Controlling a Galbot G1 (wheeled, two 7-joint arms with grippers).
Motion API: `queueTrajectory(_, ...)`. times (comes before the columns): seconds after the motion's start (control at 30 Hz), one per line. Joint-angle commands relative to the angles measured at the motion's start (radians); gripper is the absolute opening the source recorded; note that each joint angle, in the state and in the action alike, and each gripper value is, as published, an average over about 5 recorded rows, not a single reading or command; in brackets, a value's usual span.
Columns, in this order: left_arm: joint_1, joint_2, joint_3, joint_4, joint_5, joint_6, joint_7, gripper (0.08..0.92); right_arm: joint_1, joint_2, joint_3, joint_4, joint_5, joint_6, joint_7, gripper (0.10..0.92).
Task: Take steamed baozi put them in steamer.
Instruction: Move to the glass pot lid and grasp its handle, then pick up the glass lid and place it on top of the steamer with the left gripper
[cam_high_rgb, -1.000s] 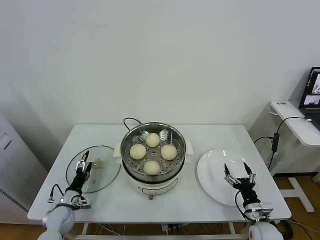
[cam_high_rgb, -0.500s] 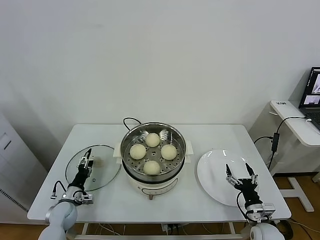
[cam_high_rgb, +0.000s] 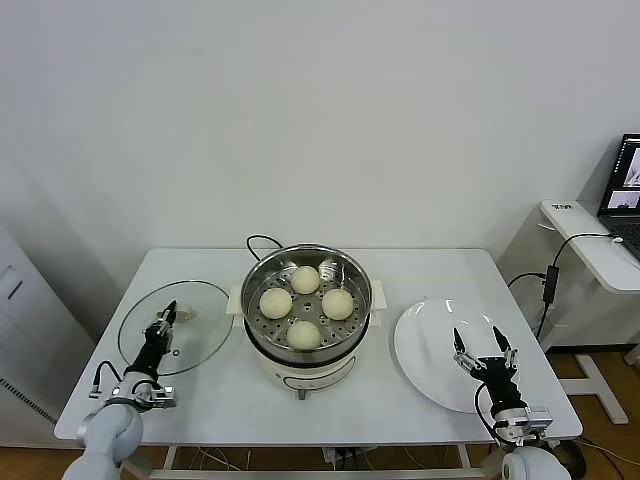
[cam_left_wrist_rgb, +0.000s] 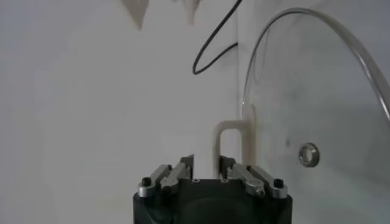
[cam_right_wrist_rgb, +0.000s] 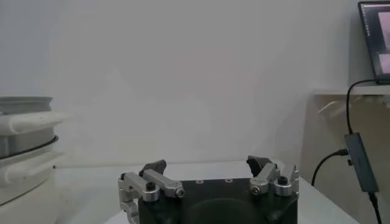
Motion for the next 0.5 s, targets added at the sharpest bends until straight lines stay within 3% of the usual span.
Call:
queueTrajectory(0.03,0.023,0.1,-0.003,-0.152,-0.137,0.033,0.077,0.122,0.0,-0.001,-0.003,0.008,0.001,-0.004,0.001,0.823)
queueTrajectory(0.33,0.013,0.236,0.034,-0.34,-0.299,0.185,0.225,0.104,0.008,-0.01,-0.01,0.019,0.002,-0.014,-0.004,0.823)
queueTrajectory(0.5,0.012,0.291,0.102,-0.478,-0.324,0.328,0.313,0.104,0.013,-0.021,-0.006,0.035,0.015,-0.03,-0.001,0.823)
